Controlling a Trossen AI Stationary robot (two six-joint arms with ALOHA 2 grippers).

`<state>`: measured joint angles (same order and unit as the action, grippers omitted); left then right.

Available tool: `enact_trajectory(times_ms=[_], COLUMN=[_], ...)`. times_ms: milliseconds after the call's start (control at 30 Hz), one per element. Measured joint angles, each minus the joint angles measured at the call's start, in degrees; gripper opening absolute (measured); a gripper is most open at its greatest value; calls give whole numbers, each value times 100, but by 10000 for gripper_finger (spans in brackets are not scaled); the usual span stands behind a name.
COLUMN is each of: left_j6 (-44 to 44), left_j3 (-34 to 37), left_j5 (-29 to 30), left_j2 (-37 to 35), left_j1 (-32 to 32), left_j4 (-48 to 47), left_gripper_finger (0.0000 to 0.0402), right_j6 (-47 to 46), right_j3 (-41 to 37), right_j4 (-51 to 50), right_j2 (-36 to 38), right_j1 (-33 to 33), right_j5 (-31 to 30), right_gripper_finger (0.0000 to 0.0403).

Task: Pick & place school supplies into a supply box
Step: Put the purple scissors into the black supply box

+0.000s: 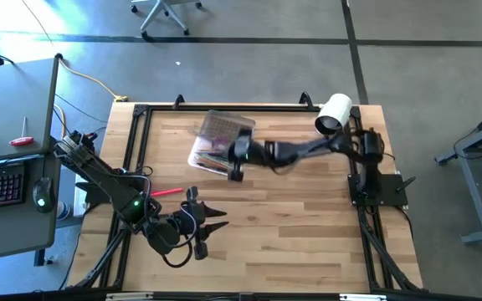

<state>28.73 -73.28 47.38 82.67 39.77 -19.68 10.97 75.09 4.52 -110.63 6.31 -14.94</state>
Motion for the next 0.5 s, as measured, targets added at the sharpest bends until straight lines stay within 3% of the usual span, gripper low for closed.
enact_trajectory(times_ms=[167,333,500], left_j6=[-52,-131,-133], left_j3=[0,0,0], left_j5=[12,8,-3], left_j2=[0,0,0], left_j1=[0,0,0], left_j4=[-17,-15,-17], left_gripper_finger=[145,145,145], right_j6=[-732,-957,-750], right_j3=[0,2,2], right_j4=[31,137,210], right_j2=[-306,-635,-789], right_j1=[723,858,643], right_j5=[1002,1614,1463], right_gripper_finger=[2,6,9])
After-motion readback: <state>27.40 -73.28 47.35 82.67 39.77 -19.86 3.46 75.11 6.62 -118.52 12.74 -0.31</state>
